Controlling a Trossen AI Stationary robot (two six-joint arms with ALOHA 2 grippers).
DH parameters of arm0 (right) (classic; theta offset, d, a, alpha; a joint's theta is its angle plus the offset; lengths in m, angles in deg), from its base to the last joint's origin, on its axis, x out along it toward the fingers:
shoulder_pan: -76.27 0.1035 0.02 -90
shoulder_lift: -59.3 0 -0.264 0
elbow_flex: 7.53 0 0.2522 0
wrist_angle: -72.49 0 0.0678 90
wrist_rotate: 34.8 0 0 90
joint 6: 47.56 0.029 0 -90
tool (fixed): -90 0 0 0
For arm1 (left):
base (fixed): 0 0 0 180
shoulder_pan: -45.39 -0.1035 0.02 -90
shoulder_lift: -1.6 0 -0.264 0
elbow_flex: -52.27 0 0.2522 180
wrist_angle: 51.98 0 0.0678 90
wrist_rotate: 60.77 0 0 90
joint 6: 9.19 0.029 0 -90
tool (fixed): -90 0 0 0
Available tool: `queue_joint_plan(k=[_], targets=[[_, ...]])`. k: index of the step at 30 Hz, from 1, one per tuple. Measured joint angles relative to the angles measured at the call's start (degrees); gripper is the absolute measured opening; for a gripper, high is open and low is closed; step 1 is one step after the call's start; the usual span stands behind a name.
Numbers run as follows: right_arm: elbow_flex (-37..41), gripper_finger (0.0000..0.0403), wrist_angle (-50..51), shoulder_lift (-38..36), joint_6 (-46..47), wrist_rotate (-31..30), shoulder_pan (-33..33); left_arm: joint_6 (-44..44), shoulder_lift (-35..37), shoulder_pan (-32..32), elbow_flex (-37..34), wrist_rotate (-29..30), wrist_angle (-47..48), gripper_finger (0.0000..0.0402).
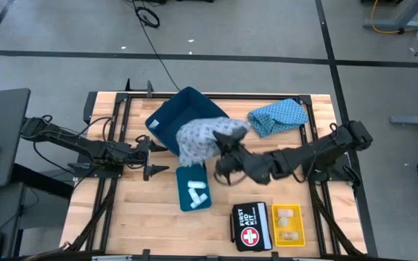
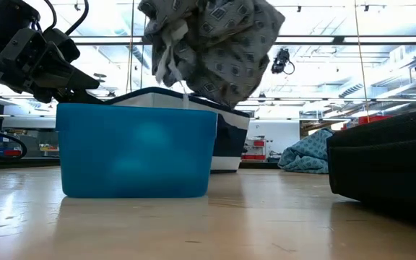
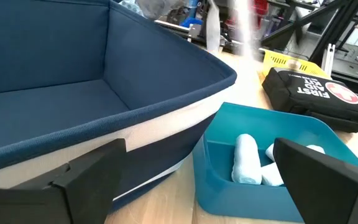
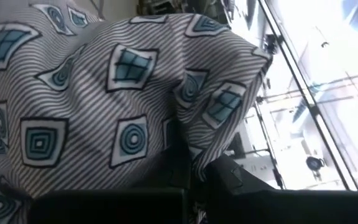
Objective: Pick & place medical supplies in basket/bin
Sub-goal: Put the gray gown in the blue bin
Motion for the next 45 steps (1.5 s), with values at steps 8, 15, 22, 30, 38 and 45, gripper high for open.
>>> queue_joint_plan(k=[8,15,22,30,38,45], targets=[[0.0,0.0014,-11.03,-0.02,-7.88,11.02,-8.82,0.33,-0.01,0.0,0.0,0.0,0.0,0.0398],[0.0,0.0014,-10.63,3.27,-1.99,20.77,-16.4,0.26,0.0,-0.01,0.0,0.01,0.05,0.0398],[0.0,0.0014,-12.03,11.94,-1.47,24.34,-21.93,0.22,0.0,-0.01,0.0,0.03,0.13,0.0398],[0.0,0.0014,-13.1,19.66,3.13,28.86,-25.85,0.02,0.0,0.01,0.0,0.19,0.2,0.0398],[0.0,0.0058,-9.29,20.7,11.65,31.61,-24.93,0.0,0.0,0.0,0.0,0.19,0.29,0.0398],[0.0,0.0167,-9.43,20.7,12.9,31.16,-21.51,0.0,0.0,0.0,0.0,0.19,0.31,0.0398]])
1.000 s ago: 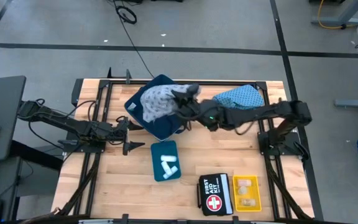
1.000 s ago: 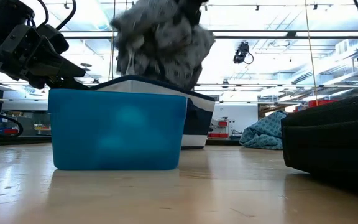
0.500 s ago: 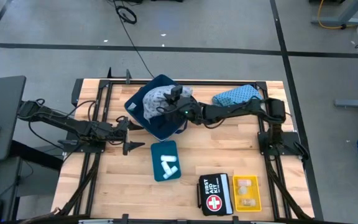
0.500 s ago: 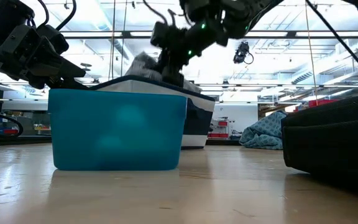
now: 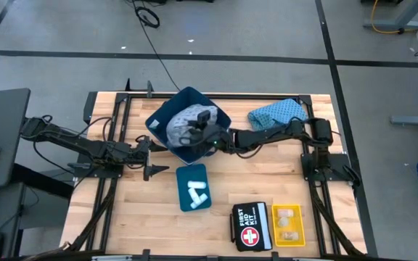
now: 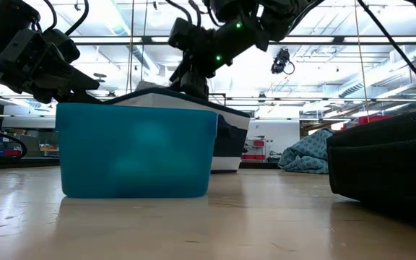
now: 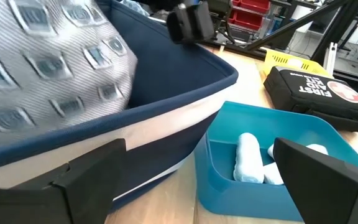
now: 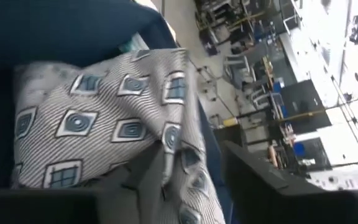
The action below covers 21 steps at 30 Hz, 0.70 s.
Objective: Pick & place medical supplies in basket/bin
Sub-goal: Put the gray gown in the blue bin, then put the blue gown in the blue bin
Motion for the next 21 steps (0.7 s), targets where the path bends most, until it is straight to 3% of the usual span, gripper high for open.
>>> queue_joint_plan(k=[7,16,21], targets=[[0.0,0.0214,-0.76,-0.09,-3.19,-11.27,4.56,0.0,0.0,0.01,0.0,0.24,0.0,0.0398],[0.02,0.0198,2.26,-2.49,-4.92,-21.08,11.87,-0.02,-0.02,0.0,0.0,0.92,0.5,0.0398],[0.02,0.019,14.86,-4.88,2.72,-27.87,15.84,-0.2,0.0,0.02,0.0,0.9,0.73,0.0398]])
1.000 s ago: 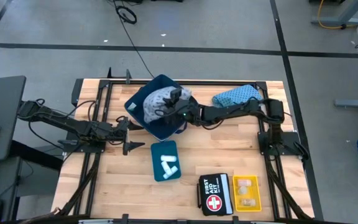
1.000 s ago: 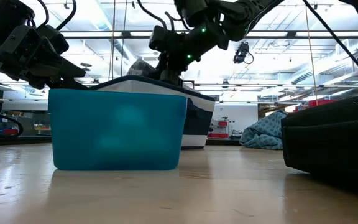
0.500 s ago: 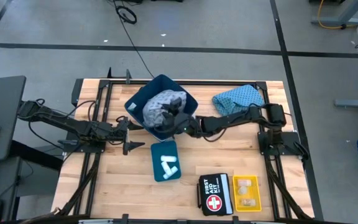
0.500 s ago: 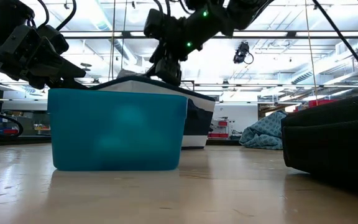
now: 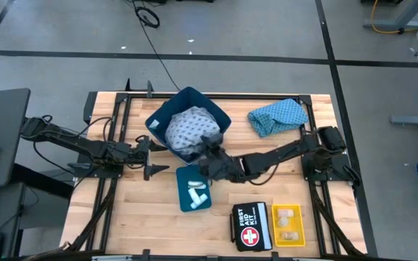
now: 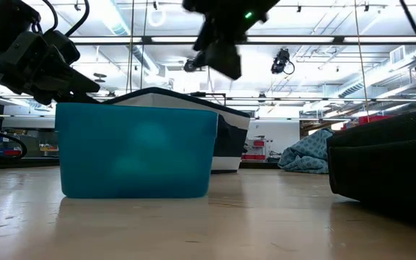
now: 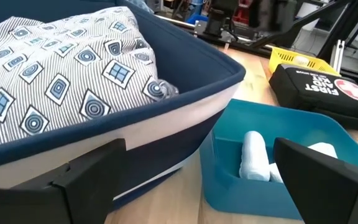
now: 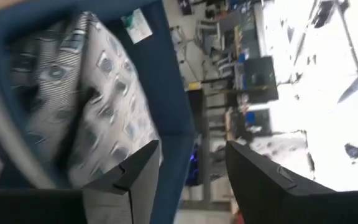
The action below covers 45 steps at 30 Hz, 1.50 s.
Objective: Pick & place medical supplies in basket/bin
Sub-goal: Put the blue gown in the blue bin
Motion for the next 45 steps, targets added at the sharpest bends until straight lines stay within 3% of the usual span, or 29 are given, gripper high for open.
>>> queue_joint_plan(k=[13,17,22,31,45], targets=[[-0.02,0.019,54.55,-5.61,50.78,0.8,4.12,-0.06,-0.02,0.0,0.0,0.37,0.12,0.0398],[-0.02,0.019,68.98,-5.65,63.66,4.56,2.8,0.02,0.0,0.0,0.0,0.39,-0.14,0.0398],[0.0,0.0199,79.48,-5.68,74.35,10.11,-0.52,0.34,-0.02,0.0,0.0,0.37,-0.28,0.0398],[5.29,0.0264,77.18,-5.72,75.73,14.36,-8.89,0.48,-0.02,0.0,0.0,0.17,-0.36,0.0398],[21.45,0.0267,60.45,-5.83,67.99,16.3,-23.39,0.48,-0.02,0.0,0.0,0.13,-0.36,0.0398]])
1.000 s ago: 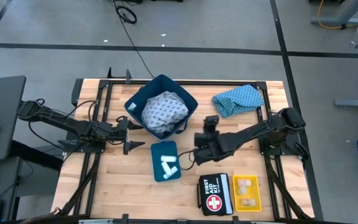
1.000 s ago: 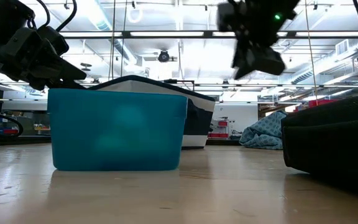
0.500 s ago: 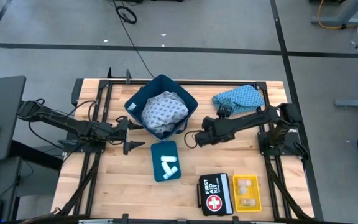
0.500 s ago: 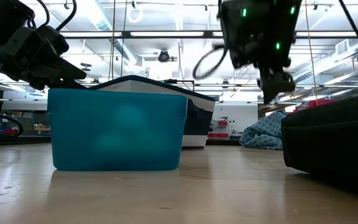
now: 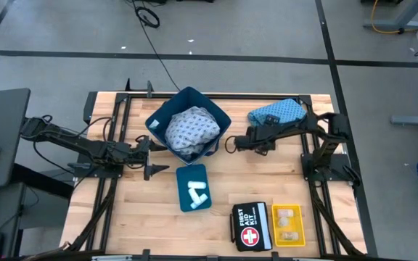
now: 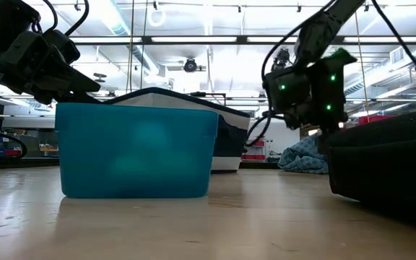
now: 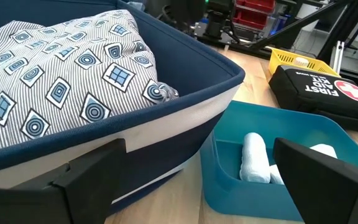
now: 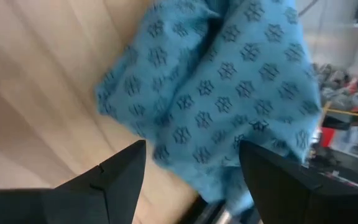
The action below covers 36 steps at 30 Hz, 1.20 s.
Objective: Pick & place medical supplies in basket/bin
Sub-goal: Put the blue gown in the blue bin
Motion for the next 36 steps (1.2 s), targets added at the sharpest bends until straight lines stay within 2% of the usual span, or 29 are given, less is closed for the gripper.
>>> queue_joint_plan(k=[9,17,25,33,36], targets=[[0.97,0.0267,-11.13,-0.04,-8.85,4.05,-5.49,-0.17,0.0,0.0,0.0,-0.02,0.0,0.0398],[0.92,0.0261,-16.82,-0.3,-15.25,16.6,-9.62,-0.76,0.0,0.02,0.0,-1.46,0.02,0.0398],[0.73,0.024,-19.66,-0.42,-18.1,25.6,-8.83,-1.01,0.0,0.03,0.0,-1.44,0.02,0.0398],[0.75,0.0225,-20.6,-0.33,-19.75,31.95,-6.4,-1.14,0.0,0.04,0.0,-1.4,0.04,0.0398],[0.8,0.0208,-20.79,-0.27,-19.73,32.28,-5.65,-1.14,0.0,0.04,0.0,-1.4,0.04,0.0398]])
